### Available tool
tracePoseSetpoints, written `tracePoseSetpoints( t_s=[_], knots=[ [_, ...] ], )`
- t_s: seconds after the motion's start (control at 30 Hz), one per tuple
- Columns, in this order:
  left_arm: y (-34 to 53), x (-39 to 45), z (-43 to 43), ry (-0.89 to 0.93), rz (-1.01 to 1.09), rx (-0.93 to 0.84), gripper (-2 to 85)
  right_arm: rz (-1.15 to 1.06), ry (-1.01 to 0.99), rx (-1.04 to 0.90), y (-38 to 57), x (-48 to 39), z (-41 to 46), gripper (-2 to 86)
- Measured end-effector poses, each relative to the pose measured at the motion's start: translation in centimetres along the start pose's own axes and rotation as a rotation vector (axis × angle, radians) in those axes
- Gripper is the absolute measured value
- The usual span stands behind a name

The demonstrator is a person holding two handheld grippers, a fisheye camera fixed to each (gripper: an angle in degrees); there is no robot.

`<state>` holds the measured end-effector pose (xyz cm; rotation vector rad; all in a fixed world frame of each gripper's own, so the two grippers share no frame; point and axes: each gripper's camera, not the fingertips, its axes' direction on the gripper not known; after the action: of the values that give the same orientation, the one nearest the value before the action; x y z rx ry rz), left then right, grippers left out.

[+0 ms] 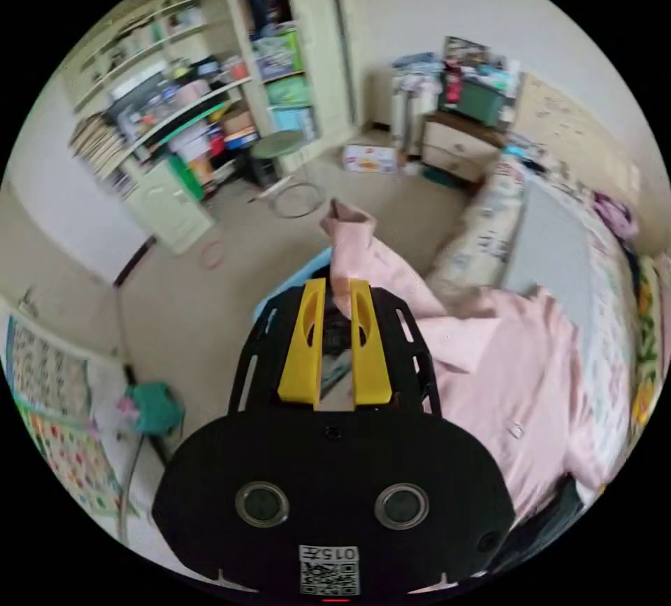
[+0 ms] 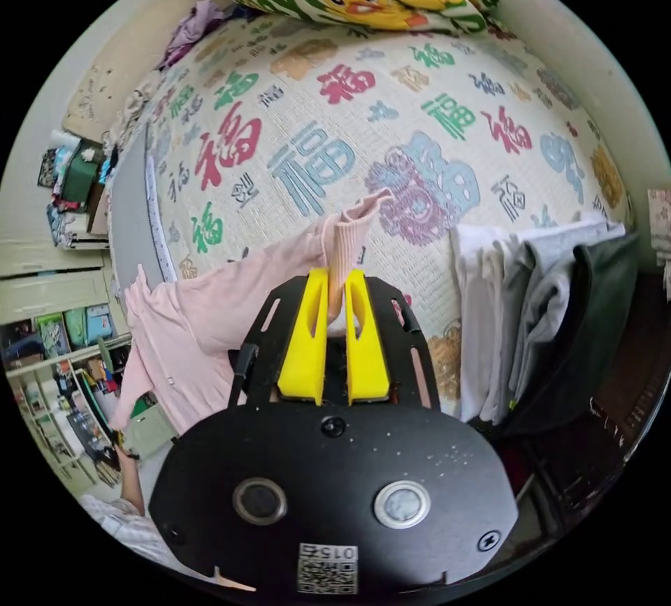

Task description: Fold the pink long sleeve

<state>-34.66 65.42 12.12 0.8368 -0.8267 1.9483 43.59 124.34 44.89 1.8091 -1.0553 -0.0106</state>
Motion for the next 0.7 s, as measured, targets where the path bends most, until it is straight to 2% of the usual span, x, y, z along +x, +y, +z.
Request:
tracePoseSetpoints(
  t_s=[0.03,0.07,0.13,0.2,0.3,0.37,0.57,0.7],
  knots=[
    [0.2,-4.7,1.3,-0.077,-0.131,-0.064,7.2,0.049,0.030,-0.021,0.6,0.7,0.8,4.3],
    [1.0,-8.9,2.2,-0.045,-0.265,-0.091,7.3,0.075,0.086,-0.004,1.7,1.1,1.0,3.7],
    [2.8,-13.0,2.9,0.107,-0.377,-0.039,7.1,0.091,0.204,0.014,3.5,1.6,1.2,2.7],
    [3.9,-14.4,4.6,0.200,-0.359,-0.071,6.9,0.140,0.281,0.018,5.2,1.9,1.1,1.9],
    [4.0,-12.3,8.3,0.268,-0.164,-0.192,6.8,0.044,0.262,0.054,7.4,-0.7,1.0,1.7],
    [2.9,-8.1,11.2,0.361,0.012,-0.244,6.8,-0.095,0.207,0.078,7.9,-5.4,1.8,2.3],
    [-2.5,7.7,16.3,0.553,0.473,-0.246,7.0,-0.563,0.023,0.002,6.2,-22.2,8.9,5.8],
    [-5.0,17.7,18.6,0.604,0.676,-0.248,7.5,-0.748,-0.022,-0.103,5.0,-30.7,15.6,8.3]
  ],
)
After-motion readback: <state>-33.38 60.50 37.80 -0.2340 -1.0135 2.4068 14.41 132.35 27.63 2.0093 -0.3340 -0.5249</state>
